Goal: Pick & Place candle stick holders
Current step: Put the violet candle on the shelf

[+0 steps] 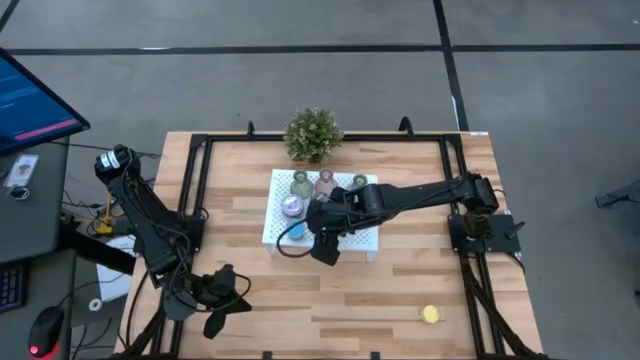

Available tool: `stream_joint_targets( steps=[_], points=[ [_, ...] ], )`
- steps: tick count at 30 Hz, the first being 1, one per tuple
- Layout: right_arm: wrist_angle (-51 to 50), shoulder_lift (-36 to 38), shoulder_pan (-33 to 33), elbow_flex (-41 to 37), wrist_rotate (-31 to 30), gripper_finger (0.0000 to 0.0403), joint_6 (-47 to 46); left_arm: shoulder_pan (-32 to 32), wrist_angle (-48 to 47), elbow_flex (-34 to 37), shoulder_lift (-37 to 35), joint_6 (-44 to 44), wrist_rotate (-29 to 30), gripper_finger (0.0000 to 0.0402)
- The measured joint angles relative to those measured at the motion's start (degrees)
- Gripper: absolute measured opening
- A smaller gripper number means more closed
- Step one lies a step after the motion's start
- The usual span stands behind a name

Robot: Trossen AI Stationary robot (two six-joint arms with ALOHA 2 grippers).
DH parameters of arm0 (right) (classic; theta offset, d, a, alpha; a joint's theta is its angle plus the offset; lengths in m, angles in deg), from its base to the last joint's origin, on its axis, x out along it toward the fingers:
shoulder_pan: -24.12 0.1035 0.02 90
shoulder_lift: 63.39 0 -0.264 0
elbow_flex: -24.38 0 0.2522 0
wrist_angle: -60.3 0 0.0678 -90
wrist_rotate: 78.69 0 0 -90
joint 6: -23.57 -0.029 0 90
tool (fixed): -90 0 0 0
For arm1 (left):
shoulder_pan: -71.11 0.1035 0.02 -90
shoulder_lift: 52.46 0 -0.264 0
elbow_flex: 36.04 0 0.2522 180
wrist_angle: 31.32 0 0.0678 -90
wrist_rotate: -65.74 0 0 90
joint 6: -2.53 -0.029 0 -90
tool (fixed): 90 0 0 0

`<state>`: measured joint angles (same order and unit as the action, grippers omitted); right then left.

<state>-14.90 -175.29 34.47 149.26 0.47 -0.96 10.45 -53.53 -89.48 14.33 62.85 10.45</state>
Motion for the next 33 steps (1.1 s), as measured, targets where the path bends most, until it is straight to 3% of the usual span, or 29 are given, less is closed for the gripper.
stream_joint_targets(
  steps=[10, 33],
  points=[
    [2.9, 0.0, 0.1, -3.8, -1.3, 0.0229, -2.0, 0.0, 0.0, 0.0, 0.0, 0.0, 0.0, 0.001],
    [1.1, 0.0, -0.8, -3.7, -1.1, 0.0247, -2.5, 0.0, 0.0, 0.0, 0.0, 0.0, 0.0, 0.001]
  ],
)
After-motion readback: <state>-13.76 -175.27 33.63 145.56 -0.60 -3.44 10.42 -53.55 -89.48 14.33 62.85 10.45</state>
